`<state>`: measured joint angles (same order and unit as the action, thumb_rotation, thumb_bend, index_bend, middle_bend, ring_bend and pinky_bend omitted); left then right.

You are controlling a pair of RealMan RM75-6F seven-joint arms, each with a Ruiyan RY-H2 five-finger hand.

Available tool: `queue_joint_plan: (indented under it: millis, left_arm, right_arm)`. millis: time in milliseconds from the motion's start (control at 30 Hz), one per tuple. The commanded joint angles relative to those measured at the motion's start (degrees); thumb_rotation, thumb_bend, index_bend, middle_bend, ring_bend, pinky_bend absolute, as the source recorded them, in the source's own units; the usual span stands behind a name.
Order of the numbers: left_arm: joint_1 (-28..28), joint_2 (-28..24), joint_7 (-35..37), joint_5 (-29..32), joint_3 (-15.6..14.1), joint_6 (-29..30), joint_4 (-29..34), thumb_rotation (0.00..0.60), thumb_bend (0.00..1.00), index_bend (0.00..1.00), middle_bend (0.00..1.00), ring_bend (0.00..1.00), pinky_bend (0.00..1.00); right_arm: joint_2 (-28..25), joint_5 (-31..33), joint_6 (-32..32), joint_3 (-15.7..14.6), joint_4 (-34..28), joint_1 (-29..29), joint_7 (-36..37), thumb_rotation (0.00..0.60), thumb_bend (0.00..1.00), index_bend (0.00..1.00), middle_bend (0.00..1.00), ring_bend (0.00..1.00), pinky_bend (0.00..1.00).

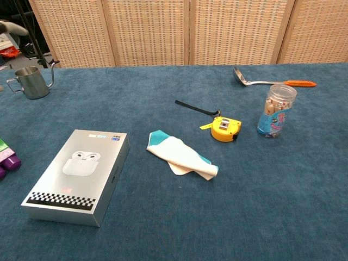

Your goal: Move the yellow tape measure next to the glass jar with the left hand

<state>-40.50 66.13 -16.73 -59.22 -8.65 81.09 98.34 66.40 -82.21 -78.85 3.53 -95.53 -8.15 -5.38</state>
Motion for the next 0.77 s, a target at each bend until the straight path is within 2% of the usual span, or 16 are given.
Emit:
queue_joint_plan:
  millis: [33,100,200,433,767]
  left_arm:
    - [9.37,-1.48,0.37,-7.99,-5.71,8.85,3.41,0.600,0.23,0.04,0.00,0.00,0.00]
    - [12.37,-1.21,-1.06,-9.39,-6.97,10.86,4.13,0.600,0.23,0.04,0.00,0.00,0.00]
    - [15.89,-0.61,-1.73,-11.06,-7.29,13.19,5.07,0.600,0.23,0.04,0.00,0.00,0.00]
    - [21.46,1.19,-1.46,-13.29,-6.17,15.82,4.08,0.600,0.23,0.04,0.00,0.00,0.00]
    - [24.96,1.44,0.53,-16.41,-3.67,16.56,1.55,0.600,0.23,0.04,0.00,0.00,0.00]
  right_arm:
    - [0.04,-0.23,-0.52,0.00,-0.34,0.20,-0.64,0.600,0.00,0.00,0.00,0.00,0.00]
    - [0.11,-0.58,-0.90,-0.05,-0.59,0.28,-1.10,0.600,0.00,0.00,0.00,0.00,0.00]
    - [0.25,-0.83,-0.97,-0.27,-0.82,0.35,-1.85,0.600,0.00,0.00,0.00,0.00,0.00]
    - [0.43,-1.93,-1.30,-0.77,-1.42,0.41,-2.94,0.600,0.02,0.00,0.00,0.00,0.00]
    - [0.40,-2.22,-1.69,-0.75,-1.65,0.53,-3.35,0.600,0.03,0.00,0.00,0.00,0.00]
